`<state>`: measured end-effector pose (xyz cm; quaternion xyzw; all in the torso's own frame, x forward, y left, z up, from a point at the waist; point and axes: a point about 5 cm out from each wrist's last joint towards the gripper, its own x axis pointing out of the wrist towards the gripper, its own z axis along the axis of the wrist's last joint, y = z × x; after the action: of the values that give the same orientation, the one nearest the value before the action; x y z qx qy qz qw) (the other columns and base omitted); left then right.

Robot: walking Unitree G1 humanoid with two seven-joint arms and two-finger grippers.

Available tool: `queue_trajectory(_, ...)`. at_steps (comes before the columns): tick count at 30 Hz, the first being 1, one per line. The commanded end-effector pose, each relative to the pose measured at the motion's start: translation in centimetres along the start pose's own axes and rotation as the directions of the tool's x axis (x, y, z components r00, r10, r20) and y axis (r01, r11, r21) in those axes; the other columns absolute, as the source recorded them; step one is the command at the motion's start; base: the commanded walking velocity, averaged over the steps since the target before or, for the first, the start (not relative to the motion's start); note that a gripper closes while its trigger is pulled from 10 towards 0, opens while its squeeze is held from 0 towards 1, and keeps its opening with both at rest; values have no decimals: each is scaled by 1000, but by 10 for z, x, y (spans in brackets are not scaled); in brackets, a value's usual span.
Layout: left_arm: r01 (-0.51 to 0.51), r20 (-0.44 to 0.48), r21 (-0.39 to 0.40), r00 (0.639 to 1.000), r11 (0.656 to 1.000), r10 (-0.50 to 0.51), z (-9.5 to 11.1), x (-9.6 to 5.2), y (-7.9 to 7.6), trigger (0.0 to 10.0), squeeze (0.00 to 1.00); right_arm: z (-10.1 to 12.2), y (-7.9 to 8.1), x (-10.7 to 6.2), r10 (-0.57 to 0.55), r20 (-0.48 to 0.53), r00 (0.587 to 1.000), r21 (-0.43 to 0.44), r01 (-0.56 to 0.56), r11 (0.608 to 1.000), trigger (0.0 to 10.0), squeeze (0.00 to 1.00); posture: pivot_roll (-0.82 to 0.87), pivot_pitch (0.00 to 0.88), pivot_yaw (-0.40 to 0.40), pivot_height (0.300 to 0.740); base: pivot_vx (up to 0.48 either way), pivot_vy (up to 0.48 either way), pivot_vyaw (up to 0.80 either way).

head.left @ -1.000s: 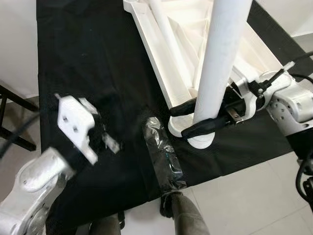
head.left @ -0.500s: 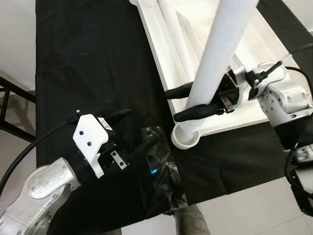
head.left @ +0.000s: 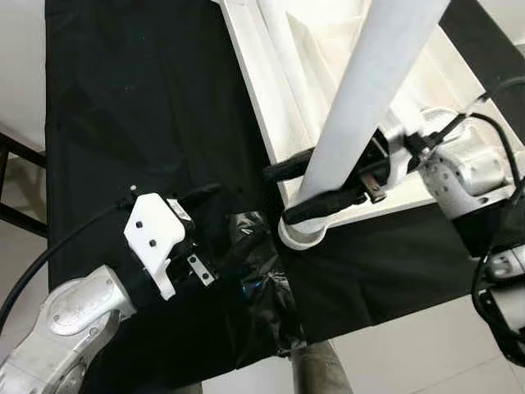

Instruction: Building children table

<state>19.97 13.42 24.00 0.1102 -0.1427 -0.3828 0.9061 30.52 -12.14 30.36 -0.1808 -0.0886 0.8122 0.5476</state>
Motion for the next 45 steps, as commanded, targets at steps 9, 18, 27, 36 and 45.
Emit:
queue_trajectory(9,-27,-7,9,1000,1000,27,-2,-1,-1,10000,0,-37,7,12,54,-146,988,30,-50,998,10000,0,87,482,-93,740,0,0,0)
queue_trajectory(18,-164,-66,-28,985,986,162,-9,3,11,10000,0,-38,7,9,31,-141,989,26,-28,999,10000,0,80,473,-92,740,0,-53,0)
queue_trajectory(27,-208,-83,3,975,978,207,-11,5,17,10000,0,-28,7,10,33,-69,997,36,-31,999,10000,0,78,453,-86,740,0,-443,0)
queue_trajectory(36,-346,-98,35,932,938,348,-15,6,31,10000,0,-22,-7,26,-73,21,997,98,70,993,10000,0,78,455,-91,740,0,0,0)
queue_trajectory(45,-410,-89,80,905,908,417,-14,4,39,10000,0,-14,-9,29,-44,38,998,44,43,998,10000,0,71,452,-101,740,0,0,533)
